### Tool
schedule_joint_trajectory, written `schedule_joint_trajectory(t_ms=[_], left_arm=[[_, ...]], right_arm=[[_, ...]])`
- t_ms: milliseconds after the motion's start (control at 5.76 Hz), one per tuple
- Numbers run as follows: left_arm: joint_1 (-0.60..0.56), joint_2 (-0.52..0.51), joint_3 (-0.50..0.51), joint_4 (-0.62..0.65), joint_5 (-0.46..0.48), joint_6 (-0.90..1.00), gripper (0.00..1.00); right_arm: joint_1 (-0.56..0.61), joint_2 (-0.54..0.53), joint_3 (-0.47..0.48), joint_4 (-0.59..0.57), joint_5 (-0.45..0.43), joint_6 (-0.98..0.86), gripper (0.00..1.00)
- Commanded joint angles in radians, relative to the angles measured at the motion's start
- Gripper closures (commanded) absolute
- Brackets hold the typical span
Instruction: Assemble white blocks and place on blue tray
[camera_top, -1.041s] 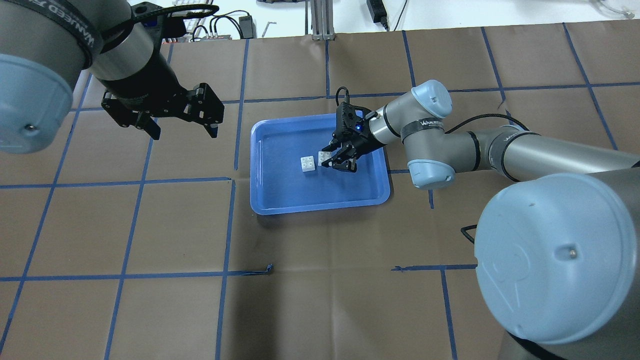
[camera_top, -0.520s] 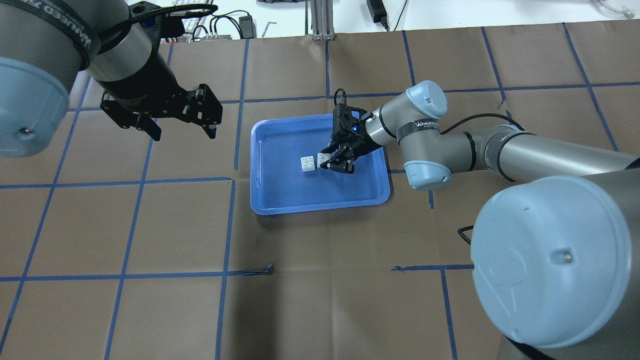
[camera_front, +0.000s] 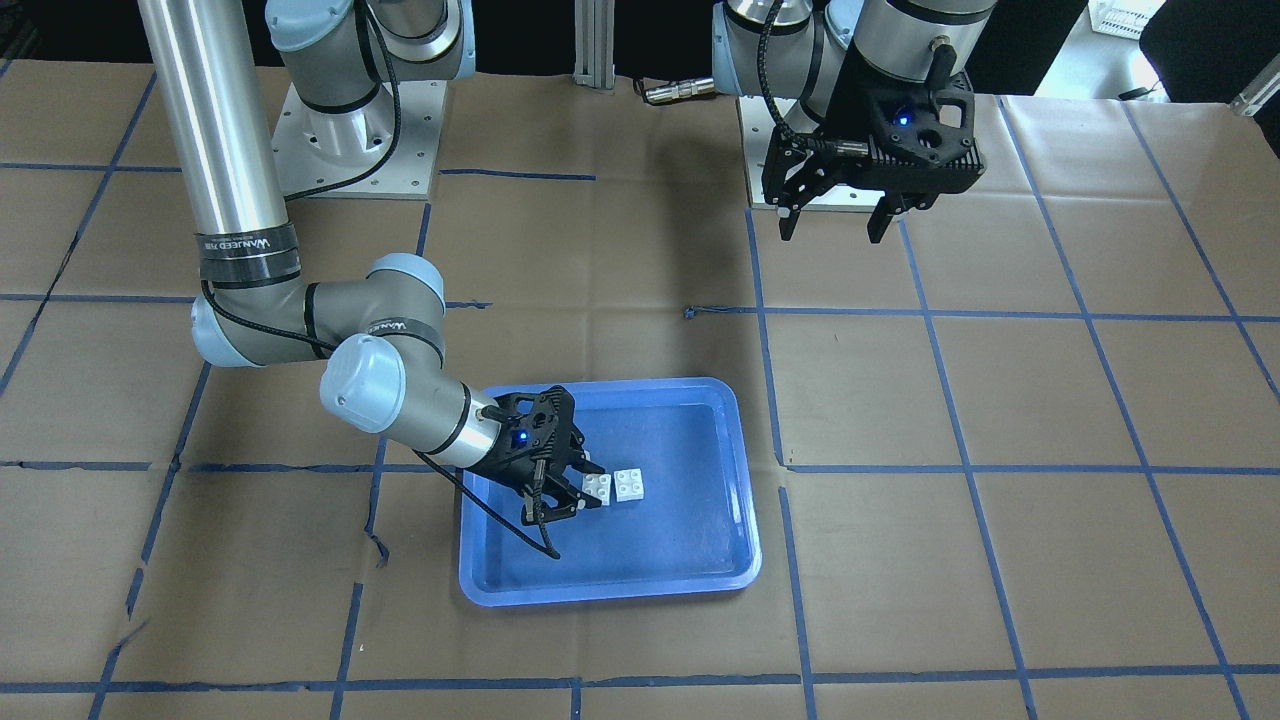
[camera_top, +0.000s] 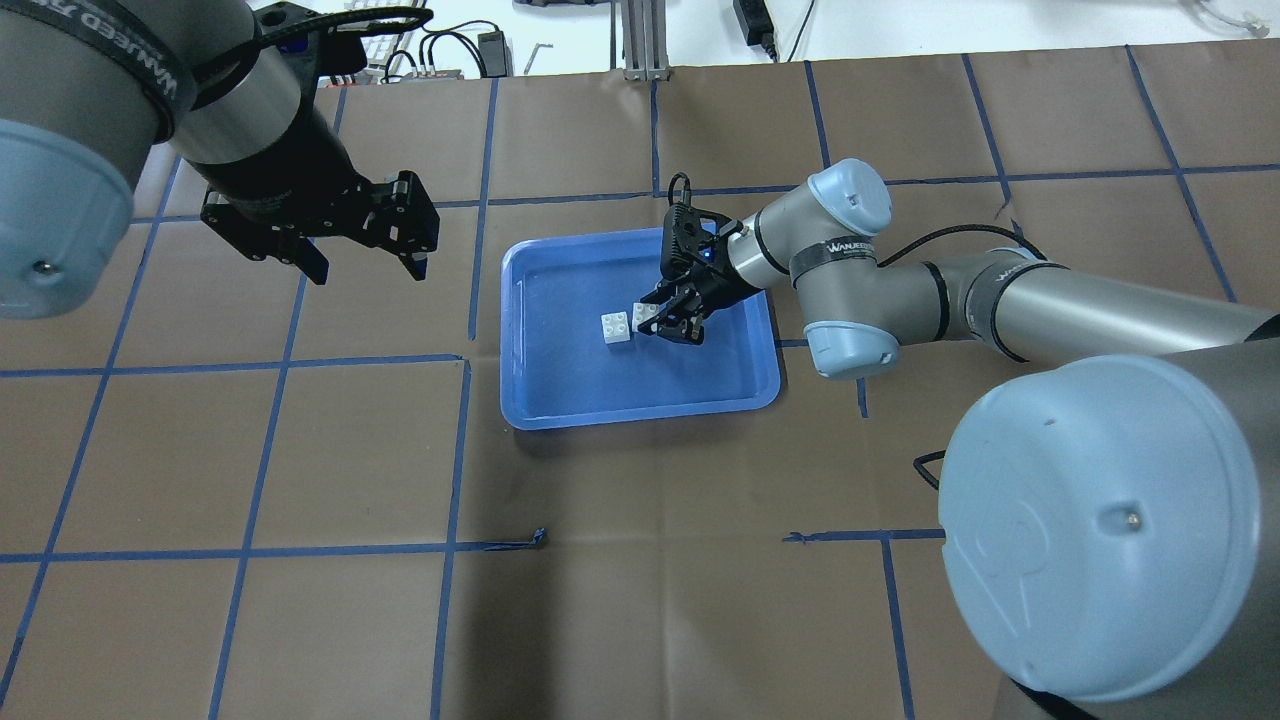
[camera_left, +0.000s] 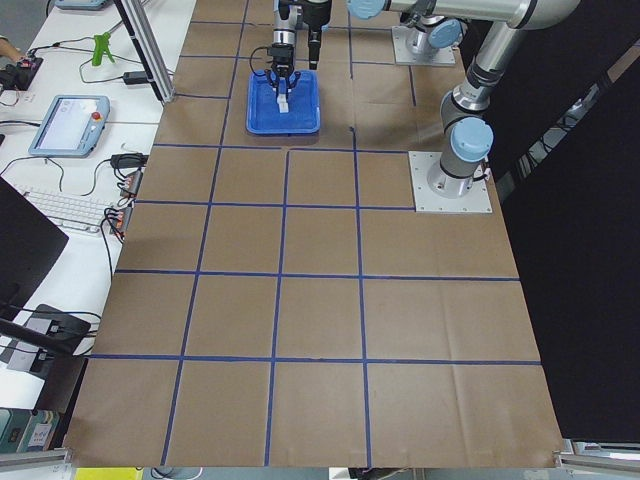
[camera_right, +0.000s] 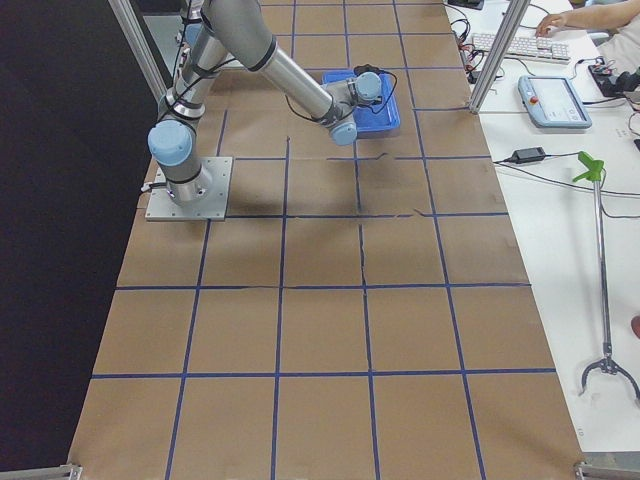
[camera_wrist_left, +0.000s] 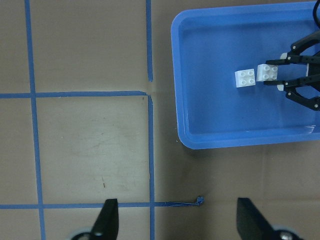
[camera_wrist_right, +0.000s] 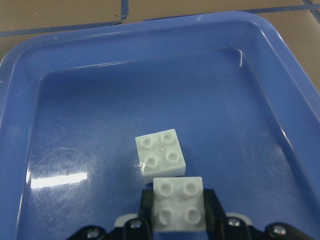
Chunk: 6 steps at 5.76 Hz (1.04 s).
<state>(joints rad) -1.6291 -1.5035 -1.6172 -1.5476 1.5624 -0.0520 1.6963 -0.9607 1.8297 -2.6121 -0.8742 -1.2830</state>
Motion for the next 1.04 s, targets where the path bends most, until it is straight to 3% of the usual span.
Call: schedule_joint_trajectory(t_ms=[0,173,347,520,694,867], left_arm=[[0.000,0.000,-0.001,0.000,-0.001,0.000,0.36],[0.000,0.000,-0.001,0.000,0.001,0.000,0.38],[0.000,0.000,0.003,0.000,-0.005,0.000,0.76],[0.000,0.000,0.003,0.000,-0.010,-0.005,0.82],[0.011,-0.001,0.010,-0.008,-0.002,0.010,0.03],[0.009,-0.001,0.008,-0.011,0.001,0.011,0.01]], right_arm=[[0.006,0.003,-0.001,-0.005,0.000,0.001,0.75],[0.008,0.003,0.000,-0.012,0.001,0.001,0.75],[0.008,0.003,0.000,-0.014,0.001,0.001,0.75],[0.009,0.005,0.002,-0.014,0.000,0.001,0.75],[0.008,0.011,0.002,-0.014,0.000,-0.001,0.75],[0.009,0.017,0.002,-0.016,0.000,-0.001,0.75]])
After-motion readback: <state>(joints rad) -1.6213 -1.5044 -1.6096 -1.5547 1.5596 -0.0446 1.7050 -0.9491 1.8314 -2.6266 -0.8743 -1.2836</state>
